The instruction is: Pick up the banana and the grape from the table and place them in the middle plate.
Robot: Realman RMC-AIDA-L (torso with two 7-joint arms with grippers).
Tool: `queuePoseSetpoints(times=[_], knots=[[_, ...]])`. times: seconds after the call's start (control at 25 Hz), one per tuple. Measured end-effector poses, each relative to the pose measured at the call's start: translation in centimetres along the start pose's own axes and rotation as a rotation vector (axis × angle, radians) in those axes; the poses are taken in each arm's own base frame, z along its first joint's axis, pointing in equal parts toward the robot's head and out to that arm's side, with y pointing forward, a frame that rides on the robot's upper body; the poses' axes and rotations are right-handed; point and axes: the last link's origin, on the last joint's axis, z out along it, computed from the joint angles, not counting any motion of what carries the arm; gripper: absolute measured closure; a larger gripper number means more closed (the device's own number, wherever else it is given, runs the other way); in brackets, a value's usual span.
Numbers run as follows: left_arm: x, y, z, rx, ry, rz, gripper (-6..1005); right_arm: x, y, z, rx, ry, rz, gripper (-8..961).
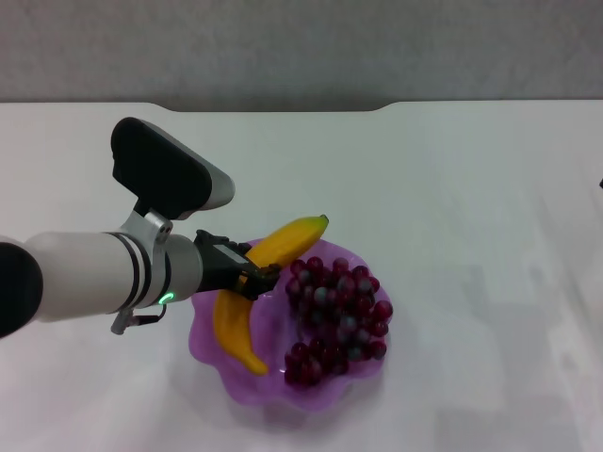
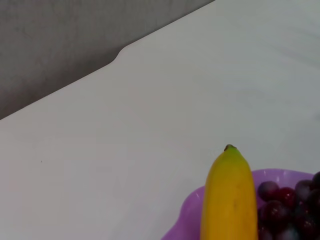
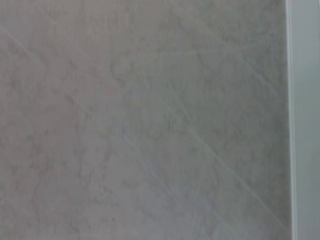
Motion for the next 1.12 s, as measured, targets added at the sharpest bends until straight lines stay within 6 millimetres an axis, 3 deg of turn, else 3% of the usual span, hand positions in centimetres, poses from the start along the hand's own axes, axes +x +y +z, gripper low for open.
queuePoseSetpoints(times=[0.32,0.52,0.68,0.92,1.0,1.12], knots=[[0.0,-0.2,-0.1,0.007,0.007,-0.016,423,0.0,0.0,0.0,0.000,0.001,0.000,62],[0.3,-0.4,-0.2,0.015,0.026,-0.024,177,0.0,0.0,0.0,0.001,0.001,0.000,61],[0.5,-1.0,-0.3,0.045,0.070,-0.037,132,0.1,-0.1,-0.1,0.001,0.001,0.000,61],[0.8,-2.8,-1.1,0.142,0.202,-0.081,109,0.1,-0.1,-0.1,0.002,0.003,-0.001,62],[0.5,-4.6,-1.7,0.234,0.304,-0.130,109,0.0,-0.1,0.0,0.001,0.002,-0.001,62],[0.1,-5.7,-2.0,0.293,0.372,-0.173,109,0.0,0.0,0.0,0.000,0.000,-0.001,61]])
